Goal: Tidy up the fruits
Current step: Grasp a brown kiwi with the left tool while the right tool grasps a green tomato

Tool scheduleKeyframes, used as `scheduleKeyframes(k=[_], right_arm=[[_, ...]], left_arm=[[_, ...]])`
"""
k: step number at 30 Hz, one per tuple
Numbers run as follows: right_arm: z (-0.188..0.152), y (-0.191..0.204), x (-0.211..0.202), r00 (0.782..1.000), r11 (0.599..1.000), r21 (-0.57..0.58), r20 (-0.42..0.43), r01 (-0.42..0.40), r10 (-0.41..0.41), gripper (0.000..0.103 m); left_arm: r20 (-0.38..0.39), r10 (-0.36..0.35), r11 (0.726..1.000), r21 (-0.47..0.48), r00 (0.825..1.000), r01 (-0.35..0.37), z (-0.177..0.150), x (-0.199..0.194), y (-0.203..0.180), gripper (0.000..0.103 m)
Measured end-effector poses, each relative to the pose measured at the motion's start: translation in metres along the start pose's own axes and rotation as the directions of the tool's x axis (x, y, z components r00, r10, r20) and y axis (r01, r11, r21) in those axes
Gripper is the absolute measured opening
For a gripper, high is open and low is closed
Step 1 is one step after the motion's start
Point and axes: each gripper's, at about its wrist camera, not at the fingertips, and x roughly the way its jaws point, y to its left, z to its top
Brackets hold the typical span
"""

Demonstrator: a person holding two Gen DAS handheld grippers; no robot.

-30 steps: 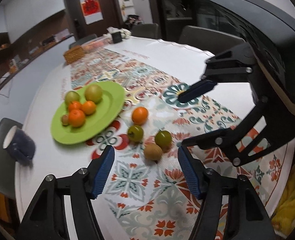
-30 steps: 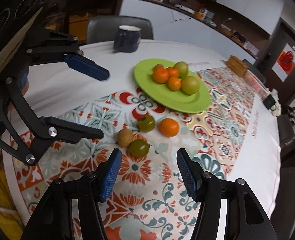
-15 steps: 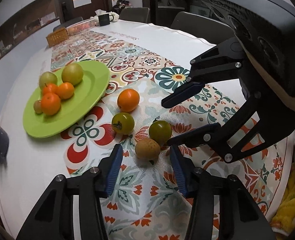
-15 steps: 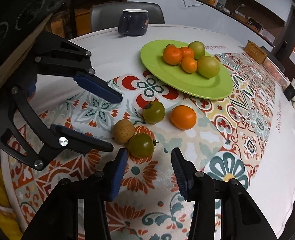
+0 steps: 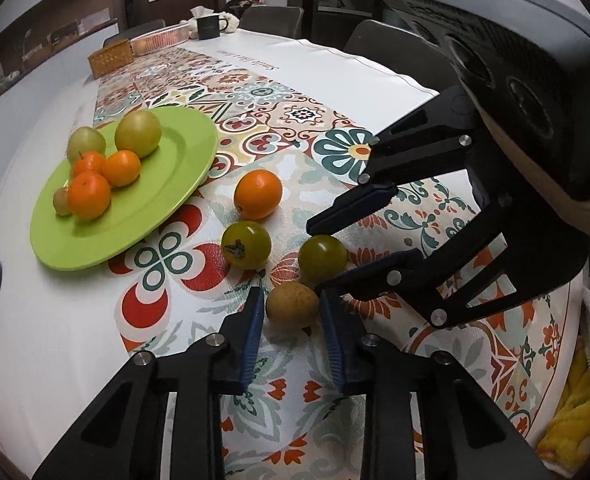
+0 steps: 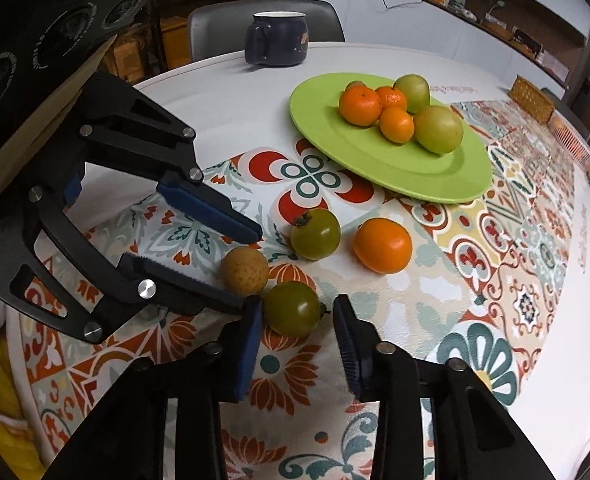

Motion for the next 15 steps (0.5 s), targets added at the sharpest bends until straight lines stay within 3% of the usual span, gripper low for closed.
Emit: scheduleKeyframes(k=[15], right_arm=[[-0.008, 0.004, -0.020, 0.996, 0.984, 0.173, 0.072, 0.039, -0.052, 0.035]], left_arm=[[0.033, 0.094, 0.979, -0.184, 0.995, -0.086, -0.011, -0.023, 0.002, 0.029]])
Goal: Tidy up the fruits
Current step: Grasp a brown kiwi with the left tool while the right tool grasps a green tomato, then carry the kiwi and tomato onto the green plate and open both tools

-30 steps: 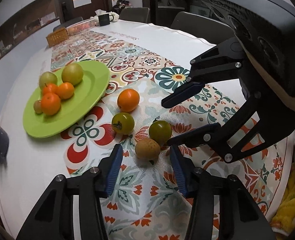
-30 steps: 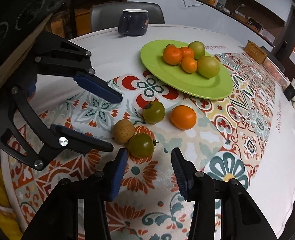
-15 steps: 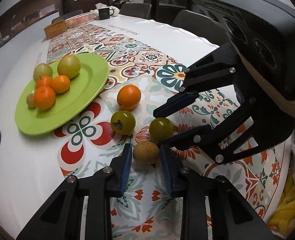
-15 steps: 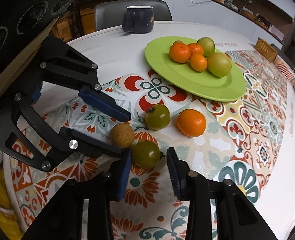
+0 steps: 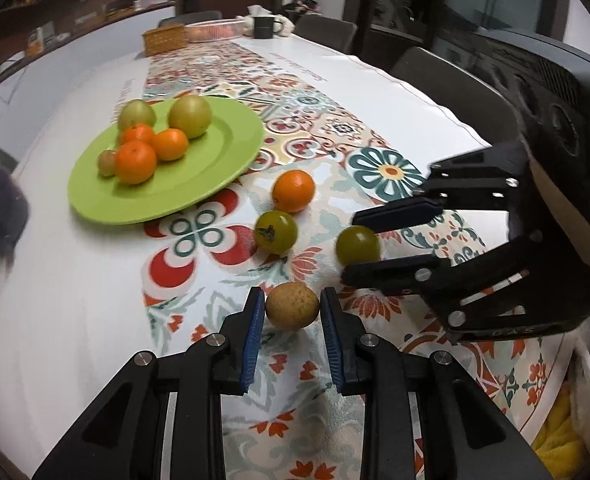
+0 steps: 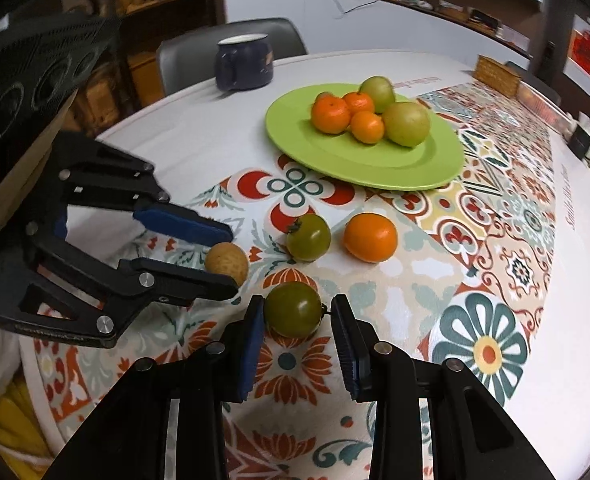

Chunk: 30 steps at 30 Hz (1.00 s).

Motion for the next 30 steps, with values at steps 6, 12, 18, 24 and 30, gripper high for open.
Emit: scheduleKeyframes(k=[6, 12, 18, 24, 30], right_arm=[[0.001, 0.002, -0.016, 0.998, 0.997, 0.064, 0.048, 0.036, -0.039, 0.035], [0.007, 0.004, -0.034, 0.991, 0.990, 0.127, 0.110, 0.056, -0.070, 0.035], [0.018, 0.003, -0.052, 0.978, 0.980, 0.183, 0.176, 0.075, -0.108, 0.035], [0.034, 0.000, -0.062, 0.965, 0.971, 0.217, 0.214, 0.105, -0.153, 0.035], [0.057, -0.012, -0.065, 0.952, 0.957, 0.260, 0.239, 0.129, -0.193, 0.035]], left_arm=[[0.045, 0.037, 0.997, -0.063, 0.998, -0.034, 0.000, -0.018, 0.001, 0.029], [0.104, 0.073, 0.990, -0.127, 0.992, -0.059, 0.003, -0.039, 0.005, 0.029], [0.156, 0.119, 0.985, -0.140, 0.981, -0.098, 0.012, -0.058, 0.007, 0.029], [0.213, 0.152, 0.981, -0.149, 0.965, -0.121, 0.025, -0.073, 0.012, 0.029], [0.249, 0.192, 0.975, -0.160, 0.949, -0.155, 0.044, -0.081, 0.026, 0.029]])
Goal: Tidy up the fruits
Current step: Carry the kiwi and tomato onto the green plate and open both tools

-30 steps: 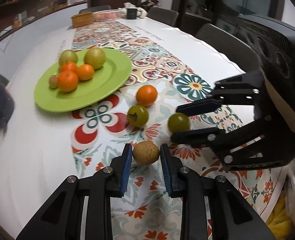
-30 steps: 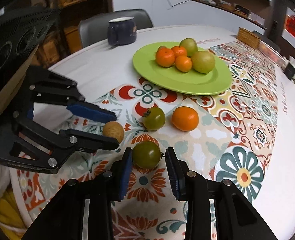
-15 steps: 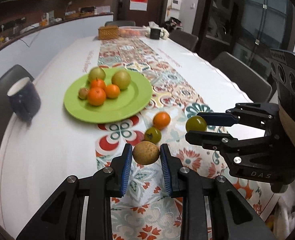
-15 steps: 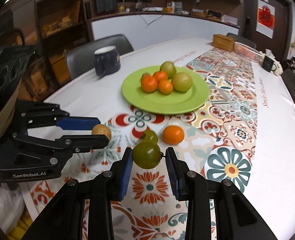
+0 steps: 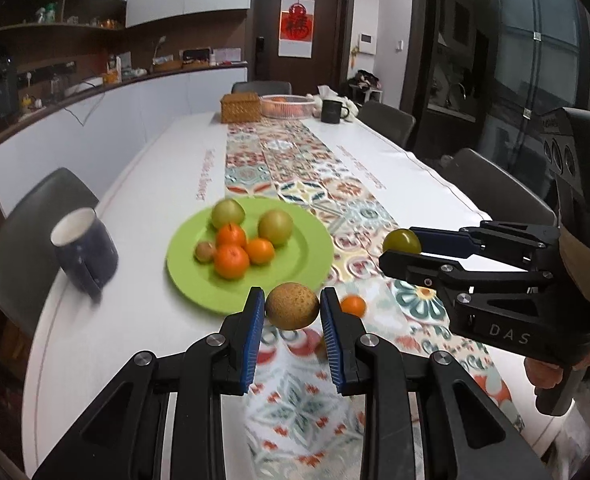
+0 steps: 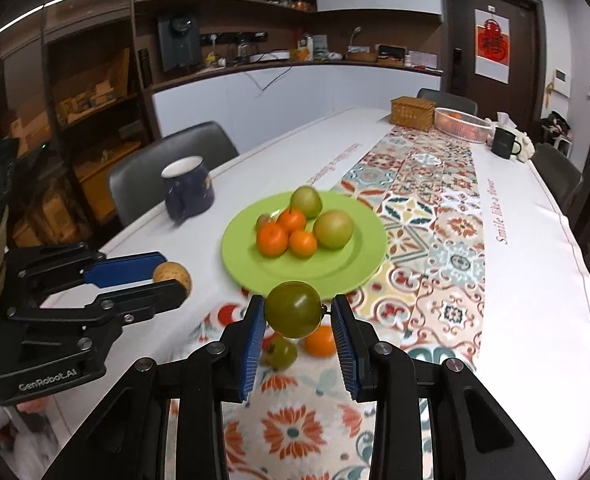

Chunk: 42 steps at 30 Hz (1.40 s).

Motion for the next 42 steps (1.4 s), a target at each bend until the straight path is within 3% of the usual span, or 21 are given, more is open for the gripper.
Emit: scheduleKeyframes(k=[9, 21, 34, 42], right_arm=[[0.041, -0.010, 0.028, 0.999, 0.999, 0.028, 0.023, 0.036, -0.037, 0.035], [0.081, -0.016, 0.089, 1.000, 0.999, 0.013, -0.010, 0.030, -0.030, 0.035], [0.095, -0.035, 0.159, 0.997, 0.999, 0.049, -0.079, 0.015, -0.011, 0.035], [0.094, -0.038, 0.184, 0.995, 0.999, 0.043, -0.102, 0.007, -0.002, 0.035]], left_arm=[[0.007, 0.043, 0.999, -0.028, 0.999, -0.043, 0.031, 0.025, 0.028, 0.029], [-0.024, 0.066, 0.997, -0.041, 0.998, -0.067, 0.063, 0.078, 0.065, 0.029], [-0.114, 0.054, 0.998, -0.037, 0.992, -0.059, 0.069, 0.147, 0.088, 0.029], [-0.140, 0.056, 0.997, -0.045, 0.989, -0.063, 0.068, 0.171, 0.099, 0.029]])
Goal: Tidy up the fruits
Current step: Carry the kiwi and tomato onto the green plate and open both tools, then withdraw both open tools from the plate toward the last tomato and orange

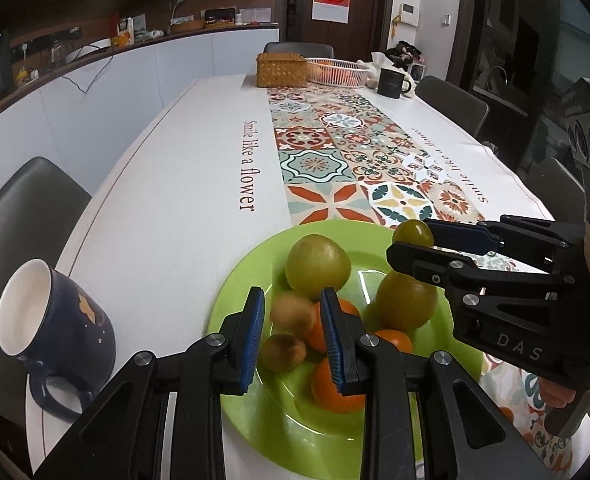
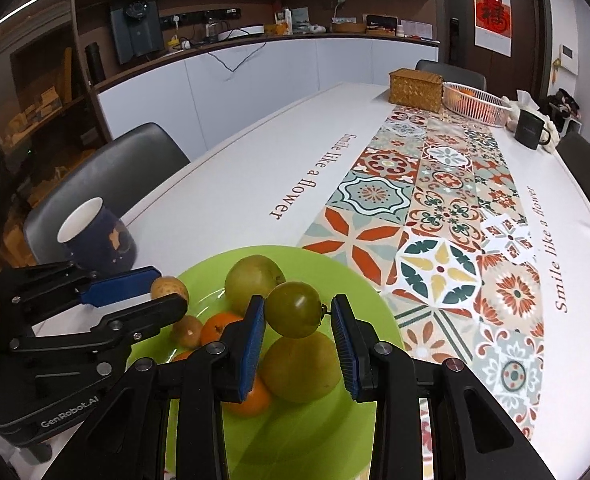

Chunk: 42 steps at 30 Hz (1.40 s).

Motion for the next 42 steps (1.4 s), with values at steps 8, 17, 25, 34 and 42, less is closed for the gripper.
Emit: scheduleKeyframes(k=[8, 17, 25, 34, 42], right_arm=[[-0.001, -0.001, -0.002, 1.000, 1.000, 0.002, 0.011, 0.006, -0.006, 0.038], [-0.010, 0.003, -0.044, 0.998, 1.000, 0.000, 0.067, -0.001, 0.001, 0.040], [-0.027, 0.011, -0.095, 0.992, 1.000, -0.014, 0.127, -0.002, 0.004, 0.044], [-0.055, 0.012, -0.140, 0.987, 0.999, -0.032, 0.160, 0.010, -0.005, 0.048], [-0.076, 0.010, -0.163, 0.988, 0.996, -0.090, 0.154, 0.014, 0.000, 0.053]], left_arm=[[0.012, 0.008, 1.000, -0.004, 1.000, -0.008, -0.003, -0.005, -0.002, 0.039], [0.096, 0.036, 0.999, 0.010, 0.995, -0.037, -0.006, -0.053, -0.020, 0.048], [0.156, 0.045, 0.998, 0.025, 0.987, -0.049, -0.018, -0.101, -0.040, 0.058], [0.192, 0.046, 0.996, 0.071, 0.980, -0.060, -0.039, -0.140, -0.070, 0.067], [0.192, 0.042, 0.993, 0.100, 0.980, -0.062, -0.061, -0.154, -0.093, 0.071]])
